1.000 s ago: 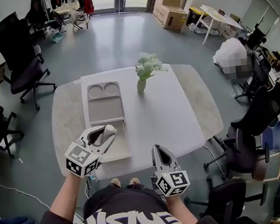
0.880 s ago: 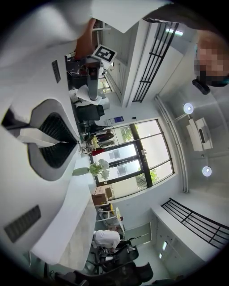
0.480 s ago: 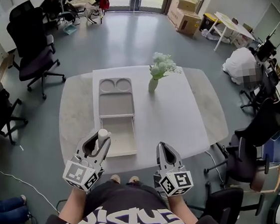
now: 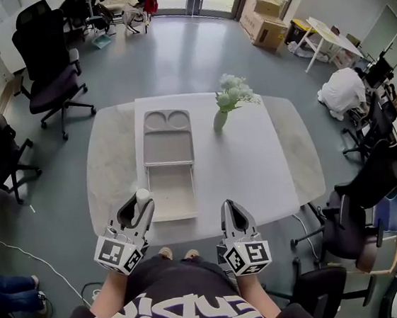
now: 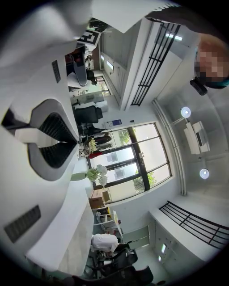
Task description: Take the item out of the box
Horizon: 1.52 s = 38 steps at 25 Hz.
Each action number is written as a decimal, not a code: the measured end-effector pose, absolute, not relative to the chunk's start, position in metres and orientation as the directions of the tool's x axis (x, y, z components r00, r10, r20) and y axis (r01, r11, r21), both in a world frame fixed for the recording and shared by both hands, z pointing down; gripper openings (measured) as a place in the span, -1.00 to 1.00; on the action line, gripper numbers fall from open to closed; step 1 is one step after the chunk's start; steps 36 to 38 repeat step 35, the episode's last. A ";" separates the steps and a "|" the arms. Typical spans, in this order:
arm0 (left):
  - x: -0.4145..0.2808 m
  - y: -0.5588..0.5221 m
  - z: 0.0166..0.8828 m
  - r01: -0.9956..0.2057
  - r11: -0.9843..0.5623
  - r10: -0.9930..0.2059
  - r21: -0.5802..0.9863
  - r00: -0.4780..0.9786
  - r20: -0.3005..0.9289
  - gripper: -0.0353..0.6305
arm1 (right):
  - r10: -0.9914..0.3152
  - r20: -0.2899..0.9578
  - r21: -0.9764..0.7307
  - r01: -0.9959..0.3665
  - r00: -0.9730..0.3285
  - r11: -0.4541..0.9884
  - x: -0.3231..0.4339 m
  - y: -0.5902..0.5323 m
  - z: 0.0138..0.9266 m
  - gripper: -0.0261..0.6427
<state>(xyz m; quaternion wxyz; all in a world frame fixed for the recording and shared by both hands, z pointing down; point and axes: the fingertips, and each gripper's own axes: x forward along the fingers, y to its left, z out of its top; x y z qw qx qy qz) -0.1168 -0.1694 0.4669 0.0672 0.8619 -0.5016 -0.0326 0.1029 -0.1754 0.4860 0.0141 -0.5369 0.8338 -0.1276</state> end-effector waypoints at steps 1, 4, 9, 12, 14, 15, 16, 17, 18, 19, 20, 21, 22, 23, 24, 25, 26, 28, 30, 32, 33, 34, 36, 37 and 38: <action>-0.116 -0.170 0.467 -0.861 -0.488 -0.869 0.146 0.495 0.012 -0.44 | -0.899 0.113 -0.227 -0.892 -0.424 0.392 0.103 -0.175 0.486 -0.85; -0.114 -0.170 0.468 -0.861 -0.489 -0.869 0.138 0.495 0.013 -0.44 | -0.897 0.112 -0.226 -0.890 -0.427 0.395 0.101 -0.175 0.489 -0.85; -0.112 -0.170 0.469 -0.862 -0.486 -0.870 0.144 0.493 0.018 -0.44 | -0.898 0.123 -0.221 -0.893 -0.423 0.391 0.102 -0.174 0.492 -0.85; -0.112 -0.170 0.468 -0.861 -0.487 -0.869 0.146 0.494 0.017 -0.44 | -0.898 0.133 -0.220 -0.896 -0.420 0.386 0.102 -0.173 0.495 -0.85; -0.114 -0.170 0.469 -0.863 -0.481 -0.872 0.151 0.490 0.020 -0.44 | -0.897 0.135 -0.223 -0.895 -0.421 0.387 0.101 -0.173 0.495 -0.85; -0.114 -0.170 0.470 -0.864 -0.480 -0.872 0.152 0.488 0.022 -0.44 | -0.896 0.135 -0.224 -0.894 -0.422 0.388 0.101 -0.173 0.496 -0.85; -0.114 -0.170 0.470 -0.865 -0.479 -0.873 0.153 0.487 0.024 -0.44 | -0.896 0.135 -0.225 -0.894 -0.423 0.388 0.101 -0.173 0.496 -0.85; -0.114 -0.170 0.472 -0.866 -0.476 -0.874 0.155 0.485 0.027 -0.44 | -0.895 0.136 -0.226 -0.893 -0.424 0.389 0.101 -0.173 0.496 -0.85; -0.115 -0.170 0.473 -0.867 -0.472 -0.875 0.159 0.483 0.032 -0.44 | -0.895 0.137 -0.226 -0.893 -0.425 0.389 0.101 -0.173 0.496 -0.85; -0.116 -0.169 0.475 -0.868 -0.469 -0.876 0.163 0.480 0.034 -0.44 | -0.894 0.137 -0.227 -0.892 -0.427 0.391 0.101 -0.173 0.496 -0.85; -0.116 -0.169 0.475 -0.868 -0.467 -0.877 0.166 0.479 0.034 -0.44 | -0.893 0.137 -0.227 -0.891 -0.429 0.394 0.100 -0.173 0.496 -0.85; -0.116 -0.168 0.476 -0.868 -0.467 -0.878 0.168 0.478 0.034 -0.44 | -0.891 0.137 -0.226 -0.890 -0.432 0.397 0.100 -0.173 0.496 -0.85; -0.116 -0.168 0.476 -0.868 -0.466 -0.878 0.169 0.478 0.034 -0.44 | -0.890 0.137 -0.224 -0.889 -0.434 0.399 0.100 -0.173 0.496 -0.85; -0.116 -0.168 0.475 -0.868 -0.466 -0.878 0.170 0.478 0.034 -0.44 | -0.890 0.138 -0.223 -0.889 -0.435 0.400 0.101 -0.173 0.496 -0.85; -0.116 -0.169 0.475 -0.868 -0.466 -0.878 0.170 0.478 0.034 -0.44 | -0.889 0.141 -0.221 -0.889 -0.435 0.400 0.101 -0.173 0.496 -0.85; -0.116 -0.169 0.475 -0.868 -0.468 -0.877 0.170 0.479 0.034 -0.44 | -0.889 0.144 -0.220 -0.890 -0.435 0.400 0.101 -0.173 0.496 -0.85; -0.116 -0.169 0.475 -0.867 -0.470 -0.876 0.169 0.481 0.033 -0.44 | -0.888 0.147 -0.219 -0.889 -0.436 0.401 0.101 -0.173 0.497 -0.85; -0.116 -0.170 0.475 -0.866 -0.471 -0.875 0.168 0.482 0.034 -0.44 | -0.886 0.150 -0.218 -0.889 -0.439 0.403 0.101 -0.174 0.498 -0.85; -0.117 -0.170 0.476 -0.867 -0.468 -0.876 0.170 0.480 0.036 -0.44 | -0.885 0.150 -0.217 -0.887 -0.442 0.407 0.101 -0.174 0.498 -0.85; -0.117 -0.170 0.476 -0.868 -0.466 -0.877 0.173 0.479 0.039 -0.44 | -0.883 0.151 -0.217 -0.886 -0.444 0.409 0.101 -0.174 0.499 -0.85; -0.118 -0.170 0.477 -0.868 -0.466 -0.877 0.175 0.479 0.040 -0.44 | -0.882 0.152 -0.217 -0.886 -0.445 0.410 0.101 -0.174 0.499 -0.85; -0.118 -0.170 0.477 -0.868 -0.465 -0.877 0.176 0.478 0.041 -0.44 | -0.882 0.153 -0.218 -0.885 -0.447 0.411 0.101 -0.174 0.499 -0.85; -0.119 -0.170 0.477 -0.868 -0.465 -0.877 0.177 0.478 0.041 -0.44 | -0.881 0.154 -0.218 -0.885 -0.448 0.412 0.101 -0.174 0.499 -0.85; -0.119 -0.170 0.477 -0.868 -0.465 -0.877 0.177 0.478 0.041 -0.44 | -0.881 0.154 -0.218 -0.885 -0.448 0.412 0.101 -0.174 0.499 -0.85; -0.119 -0.170 0.477 -0.868 -0.465 -0.877 0.177 0.478 0.041 -0.44 | -0.881 0.154 -0.218 -0.885 -0.448 0.412 0.101 -0.174 0.499 -0.85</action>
